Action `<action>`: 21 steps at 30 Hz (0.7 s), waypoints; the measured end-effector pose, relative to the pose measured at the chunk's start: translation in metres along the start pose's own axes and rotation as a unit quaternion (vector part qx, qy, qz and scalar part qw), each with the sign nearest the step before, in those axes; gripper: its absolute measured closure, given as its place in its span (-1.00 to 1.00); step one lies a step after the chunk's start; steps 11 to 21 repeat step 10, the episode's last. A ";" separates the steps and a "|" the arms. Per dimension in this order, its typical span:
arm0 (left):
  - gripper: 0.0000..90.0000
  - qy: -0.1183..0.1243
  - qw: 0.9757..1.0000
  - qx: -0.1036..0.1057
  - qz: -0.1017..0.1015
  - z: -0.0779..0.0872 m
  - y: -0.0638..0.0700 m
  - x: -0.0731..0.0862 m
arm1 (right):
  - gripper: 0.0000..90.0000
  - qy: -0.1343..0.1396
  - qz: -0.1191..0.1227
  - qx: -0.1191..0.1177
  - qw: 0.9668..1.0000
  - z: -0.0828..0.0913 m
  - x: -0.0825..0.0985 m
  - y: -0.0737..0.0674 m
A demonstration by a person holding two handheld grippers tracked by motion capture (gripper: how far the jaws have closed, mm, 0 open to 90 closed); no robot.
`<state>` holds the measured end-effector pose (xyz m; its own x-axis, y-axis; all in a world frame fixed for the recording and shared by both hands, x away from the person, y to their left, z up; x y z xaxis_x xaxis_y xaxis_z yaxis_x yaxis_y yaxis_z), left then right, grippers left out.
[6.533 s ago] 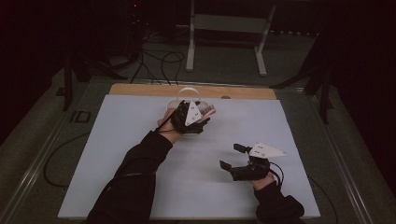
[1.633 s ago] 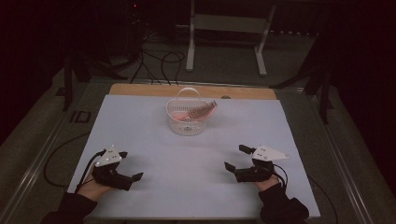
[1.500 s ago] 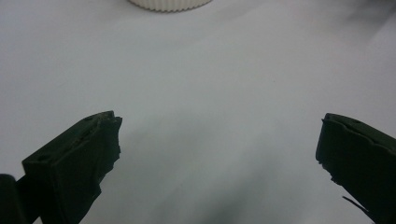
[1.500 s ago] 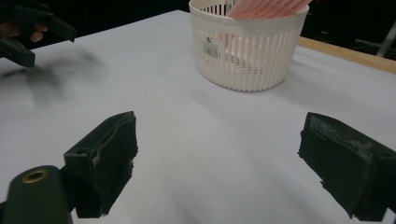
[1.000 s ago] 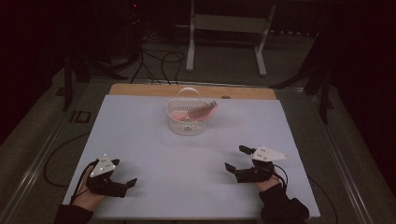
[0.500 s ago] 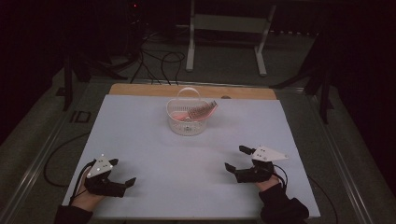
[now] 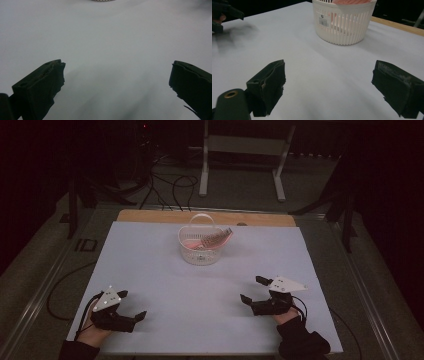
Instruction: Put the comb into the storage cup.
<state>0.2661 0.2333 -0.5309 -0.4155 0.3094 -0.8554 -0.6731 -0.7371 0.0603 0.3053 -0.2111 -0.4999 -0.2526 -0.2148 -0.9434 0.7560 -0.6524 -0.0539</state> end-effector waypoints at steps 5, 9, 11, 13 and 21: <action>-1.00 0.001 1.000 0.000 0.001 0.000 0.000 0.000 | -0.75 0.001 0.000 -0.001 1.000 -0.001 0.000 0.000; -1.00 0.002 1.000 0.002 0.002 -0.001 0.000 0.000 | -0.75 -0.002 0.004 -0.002 1.000 -0.001 0.001 0.000; -1.00 0.002 1.000 0.002 0.001 0.000 0.000 0.000 | -0.75 -0.001 0.002 -0.002 1.000 -0.002 0.000 0.000; -1.00 0.002 1.000 0.002 0.001 0.000 0.000 0.000 | -0.75 -0.001 0.002 -0.002 1.000 -0.002 0.000 0.000; -1.00 0.002 1.000 0.002 0.001 0.000 0.000 0.000 | -0.75 -0.001 0.002 -0.002 1.000 -0.002 0.000 0.000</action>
Point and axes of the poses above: each handheld gripper's, and its own axes: z roughly backward along the jaws, x roughly out of its underside, y roughly to its right, the point moved 4 cm from there along -z, roughly forward along the jaws, and after that the axes turned 5 degrees about y, right-handed, at the moved point
